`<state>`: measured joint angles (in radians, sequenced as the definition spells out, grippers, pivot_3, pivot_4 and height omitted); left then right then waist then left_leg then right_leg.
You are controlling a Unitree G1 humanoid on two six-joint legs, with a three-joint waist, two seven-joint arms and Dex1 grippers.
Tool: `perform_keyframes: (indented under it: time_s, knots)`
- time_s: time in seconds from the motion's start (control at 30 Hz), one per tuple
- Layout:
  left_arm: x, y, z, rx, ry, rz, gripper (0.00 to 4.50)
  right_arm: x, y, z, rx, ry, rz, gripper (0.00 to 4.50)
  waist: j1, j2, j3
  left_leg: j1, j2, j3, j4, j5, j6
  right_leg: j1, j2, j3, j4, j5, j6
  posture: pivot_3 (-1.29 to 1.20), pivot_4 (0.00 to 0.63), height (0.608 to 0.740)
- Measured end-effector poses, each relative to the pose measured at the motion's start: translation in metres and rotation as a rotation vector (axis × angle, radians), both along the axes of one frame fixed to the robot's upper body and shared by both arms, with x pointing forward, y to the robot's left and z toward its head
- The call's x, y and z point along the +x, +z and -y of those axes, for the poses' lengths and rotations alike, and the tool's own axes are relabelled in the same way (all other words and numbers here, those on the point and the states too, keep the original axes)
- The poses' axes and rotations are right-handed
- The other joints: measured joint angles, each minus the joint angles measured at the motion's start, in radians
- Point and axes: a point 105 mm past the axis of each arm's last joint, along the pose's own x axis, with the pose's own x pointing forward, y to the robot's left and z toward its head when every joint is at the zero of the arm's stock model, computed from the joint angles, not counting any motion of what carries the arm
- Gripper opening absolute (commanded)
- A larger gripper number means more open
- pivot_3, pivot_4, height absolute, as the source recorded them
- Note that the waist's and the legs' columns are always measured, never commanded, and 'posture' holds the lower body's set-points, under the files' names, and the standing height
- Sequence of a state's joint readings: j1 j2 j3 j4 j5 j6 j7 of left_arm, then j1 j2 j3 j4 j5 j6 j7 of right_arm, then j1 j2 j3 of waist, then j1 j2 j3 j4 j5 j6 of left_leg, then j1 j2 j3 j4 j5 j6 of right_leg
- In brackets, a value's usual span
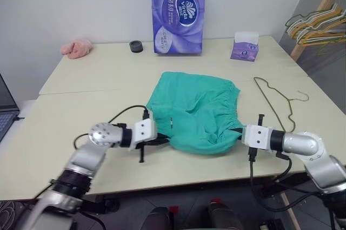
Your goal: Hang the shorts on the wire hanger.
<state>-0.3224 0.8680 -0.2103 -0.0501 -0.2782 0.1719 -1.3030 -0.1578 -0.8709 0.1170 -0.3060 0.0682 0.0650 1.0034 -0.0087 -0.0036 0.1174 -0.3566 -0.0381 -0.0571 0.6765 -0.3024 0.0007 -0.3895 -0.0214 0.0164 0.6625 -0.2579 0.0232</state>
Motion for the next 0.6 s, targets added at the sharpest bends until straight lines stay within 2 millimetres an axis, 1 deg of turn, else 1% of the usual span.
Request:
perform_keyframes:
  time_s: [0.03,0.1,0.17,0.2,0.23,0.3,0.37,0.4,0.43,0.47,0.5,0.53,0.57,0.6]
  knots:
    - [-0.006,0.006,-0.005,0.011,-0.003,-0.04,0.05,-0.003,0.004,0.0,0.0,0.015,-0.021,0.0,0.0,0.0,0.0,0.0,0.0,0.0,0.0,0.0,0.0,0.0,0.0,0.0,0.0,0.0,0.0,0.01,0.073,0.74]
    - [-0.027,0.016,-0.01,0.017,-0.029,-0.187,0.05,-0.013,0.01,0.0,-0.027,0.066,-0.096,0.0,0.001,0.0,0.001,-0.001,0.0,0.0,0.0,0.0,0.001,0.0,0.0,0.0,-0.002,-0.001,0.001,0.02,0.071,0.74]
    - [-0.053,0.027,-0.015,0.007,-0.061,-0.371,0.05,-0.03,0.016,0.006,-0.081,0.124,-0.231,0.0,0.001,0.0,0.003,-0.003,0.0,-0.001,0.001,-0.001,0.001,-0.001,-0.001,-0.001,-0.003,-0.001,0.002,0.02,0.069,0.74]
    - [-0.06,0.037,-0.014,-0.018,-0.073,-0.435,0.05,-0.038,0.02,0.009,-0.11,0.151,-0.299,0.0,0.005,0.0,0.003,-0.003,0.0,-0.001,0.001,-0.001,0.001,0.0,-0.001,-0.002,-0.003,-0.001,0.002,0.02,0.069,0.74]
    - [-0.064,0.045,-0.012,-0.038,-0.084,-0.463,0.05,-0.04,0.027,0.009,-0.116,0.174,-0.338,0.0,0.008,0.0,0.003,-0.002,0.0,-0.002,0.001,-0.001,0.001,0.0,-0.001,-0.002,-0.004,-0.003,0.005,0.02,0.067,0.74]
    - [-0.063,0.048,-0.008,-0.046,-0.09,-0.483,0.05,-0.037,0.038,0.006,-0.106,0.198,-0.36,0.0,0.009,0.0,0.003,-0.001,0.0,-0.002,0.001,-0.001,0.001,0.001,-0.001,-0.002,-0.004,-0.003,0.005,0.03,0.061,0.74]
    - [-0.039,0.048,0.002,-0.092,-0.064,-0.453,0.05,-0.014,0.049,-0.001,-0.068,0.204,-0.343,0.0,0.01,-0.001,0.004,0.003,0.0,-0.001,0.003,0.001,0.002,0.005,0.0,-0.002,-0.003,-0.002,0.004,0.03,0.052,0.74]
    - [-0.015,0.048,0.01,-0.124,-0.031,-0.399,0.05,0.008,0.054,-0.006,-0.045,0.188,-0.311,0.0,0.01,-0.003,0.003,0.007,-0.001,0.0,0.003,0.003,0.003,0.009,0.001,-0.002,-0.004,-0.001,0.002,0.02,0.046,0.74]
    - [0.024,0.05,0.019,-0.154,0.046,-0.31,0.05,0.042,0.059,-0.01,-0.038,0.143,-0.257,0.0,0.012,-0.006,0.004,0.01,-0.002,0.0,0.003,0.005,0.002,0.012,0.003,-0.003,-0.003,0.0,0.002,0.02,0.042,0.74]
    - [0.046,0.053,0.022,-0.156,0.098,-0.251,0.05,0.059,0.063,-0.011,-0.044,0.11,-0.215,0.0,0.011,-0.009,0.004,0.01,-0.002,0.0,0.003,0.006,0.001,0.011,0.004,-0.003,-0.003,0.001,0.002,0.02,0.035,0.74]
    - [0.086,0.057,0.022,-0.154,0.211,-0.158,0.05,0.095,0.068,-0.012,-0.069,0.032,-0.149,0.0,0.01,-0.011,0.004,0.009,-0.003,0.002,0.003,0.007,0.001,0.01,0.004,-0.003,-0.002,0.005,0.007,0.02,0.035,0.74]
    - [0.111,0.067,0.022,-0.135,0.287,-0.065,0.05,0.117,0.079,-0.014,-0.092,-0.02,-0.071,0.0,0.009,-0.013,0.005,0.004,-0.004,0.003,0.003,0.008,-0.001,0.003,0.004,-0.001,-0.001,0.009,0.003,0.02,0.028,0.74]
    - [0.14,0.087,0.02,-0.107,0.376,0.078,0.05,0.142,0.096,-0.018,-0.13,-0.083,0.048,0.0,0.005,-0.015,0.004,-0.008,-0.004,0.005,0.003,0.012,-0.006,-0.011,0.002,0.0,0.0,0.015,0.001,0.02,0.024,0.74]
    - [0.16,0.107,0.015,-0.082,0.453,0.203,0.05,0.16,0.113,-0.02,-0.149,-0.139,0.147,0.0,0.002,-0.017,0.002,-0.019,-0.004,0.008,0.004,0.014,-0.009,-0.025,-0.001,0.003,0.002,0.015,0.0,0.02,0.021,0.74]
